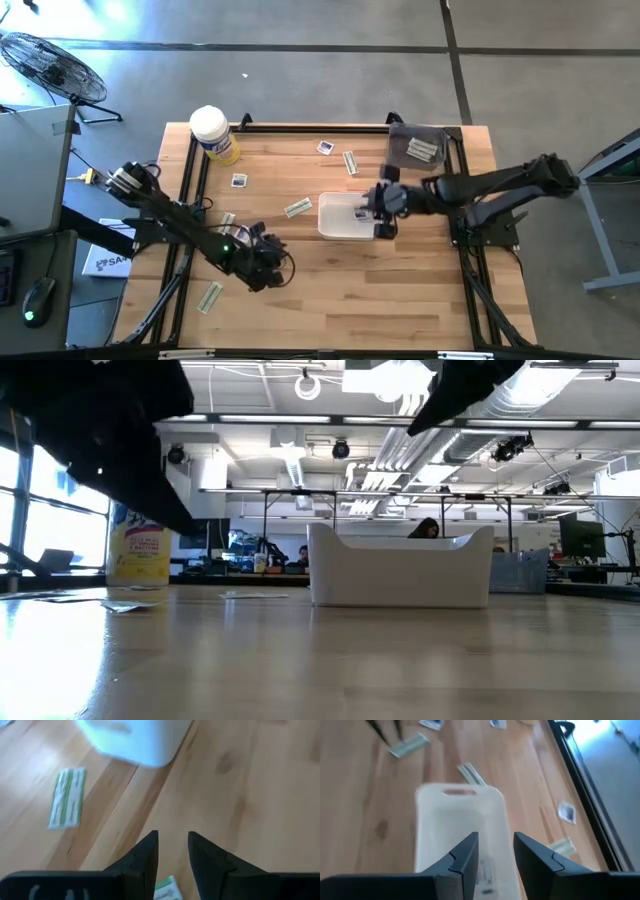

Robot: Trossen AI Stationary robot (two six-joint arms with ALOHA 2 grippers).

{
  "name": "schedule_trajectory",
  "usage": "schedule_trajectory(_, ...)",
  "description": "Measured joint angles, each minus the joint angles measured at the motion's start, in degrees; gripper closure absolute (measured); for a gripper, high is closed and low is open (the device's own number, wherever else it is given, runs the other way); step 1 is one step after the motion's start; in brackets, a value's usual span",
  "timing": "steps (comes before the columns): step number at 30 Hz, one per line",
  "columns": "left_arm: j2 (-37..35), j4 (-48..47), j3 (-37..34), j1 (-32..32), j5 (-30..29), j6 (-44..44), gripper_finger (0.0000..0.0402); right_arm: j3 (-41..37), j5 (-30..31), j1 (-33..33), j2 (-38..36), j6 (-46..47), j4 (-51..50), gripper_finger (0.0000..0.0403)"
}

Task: Pick & Place First Aid Supplies
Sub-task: Put the green bandage into the black bin

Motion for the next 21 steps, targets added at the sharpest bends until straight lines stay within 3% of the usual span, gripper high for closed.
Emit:
schedule_trajectory(2,2.9,3.4,0.1,-0.9,-1.2,-0.2,0.0298,0.0,1.7,2.5,1.1,0.1,1.3,0.0286)
schedule_trajectory(9,7.6,1.8,-0.1,-5.2,-7.1,-6.5,0.0298,0.0,5.9,7.6,7.0,0.3,5.6,0.0285)
schedule_trajectory(21,8.5,3.0,-3.1,-6.2,-7.7,-17.6,0.0288,0.0,7.4,9.8,17.2,-0.4,14.8,0.0285)
